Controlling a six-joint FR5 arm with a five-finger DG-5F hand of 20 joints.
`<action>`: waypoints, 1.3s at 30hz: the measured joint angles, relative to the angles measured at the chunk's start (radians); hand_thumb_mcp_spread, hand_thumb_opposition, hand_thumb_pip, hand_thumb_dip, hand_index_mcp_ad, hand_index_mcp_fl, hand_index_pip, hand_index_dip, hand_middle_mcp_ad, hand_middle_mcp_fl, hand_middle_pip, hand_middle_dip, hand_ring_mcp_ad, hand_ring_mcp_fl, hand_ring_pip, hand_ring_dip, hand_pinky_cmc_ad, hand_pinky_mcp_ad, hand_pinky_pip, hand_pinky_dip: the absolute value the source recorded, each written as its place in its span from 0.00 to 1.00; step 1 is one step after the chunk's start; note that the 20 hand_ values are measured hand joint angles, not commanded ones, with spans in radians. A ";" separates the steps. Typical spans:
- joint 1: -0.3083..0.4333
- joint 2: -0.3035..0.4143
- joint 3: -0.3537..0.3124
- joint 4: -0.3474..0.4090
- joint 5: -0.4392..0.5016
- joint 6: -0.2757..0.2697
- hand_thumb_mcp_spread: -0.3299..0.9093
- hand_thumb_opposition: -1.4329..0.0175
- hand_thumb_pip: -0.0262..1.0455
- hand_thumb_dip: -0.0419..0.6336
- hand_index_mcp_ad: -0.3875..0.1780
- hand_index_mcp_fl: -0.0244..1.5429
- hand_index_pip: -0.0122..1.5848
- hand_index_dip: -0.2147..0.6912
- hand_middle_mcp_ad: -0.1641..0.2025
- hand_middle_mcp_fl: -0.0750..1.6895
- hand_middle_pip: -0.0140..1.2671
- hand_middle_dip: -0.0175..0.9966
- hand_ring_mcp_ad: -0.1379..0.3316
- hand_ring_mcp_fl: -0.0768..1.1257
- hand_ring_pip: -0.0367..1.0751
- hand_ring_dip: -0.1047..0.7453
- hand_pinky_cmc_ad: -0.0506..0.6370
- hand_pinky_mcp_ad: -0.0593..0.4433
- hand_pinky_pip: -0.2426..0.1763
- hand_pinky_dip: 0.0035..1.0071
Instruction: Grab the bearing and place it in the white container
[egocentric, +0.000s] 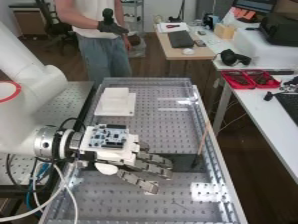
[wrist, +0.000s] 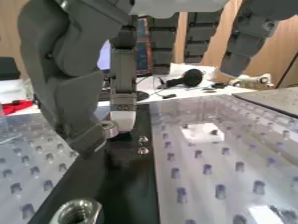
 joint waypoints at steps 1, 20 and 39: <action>0.001 0.004 0.001 -0.002 -0.001 0.002 0.62 0.39 0.50 0.53 0.48 0.23 0.85 0.48 0.63 0.11 0.11 0.22 0.57 0.07 0.12 0.22 0.60 0.71 0.52 0.19; 0.074 0.143 -0.058 -0.029 0.043 0.006 0.62 0.39 0.50 0.53 0.48 0.23 0.85 0.48 0.63 0.11 0.11 0.22 0.57 0.07 0.12 0.22 0.60 0.70 0.52 0.19; 0.362 0.279 -0.140 -0.081 0.442 -0.011 0.62 0.39 0.50 0.53 0.48 0.23 0.85 0.48 0.62 0.11 0.11 0.22 0.54 0.07 0.12 0.22 0.60 0.70 0.52 0.19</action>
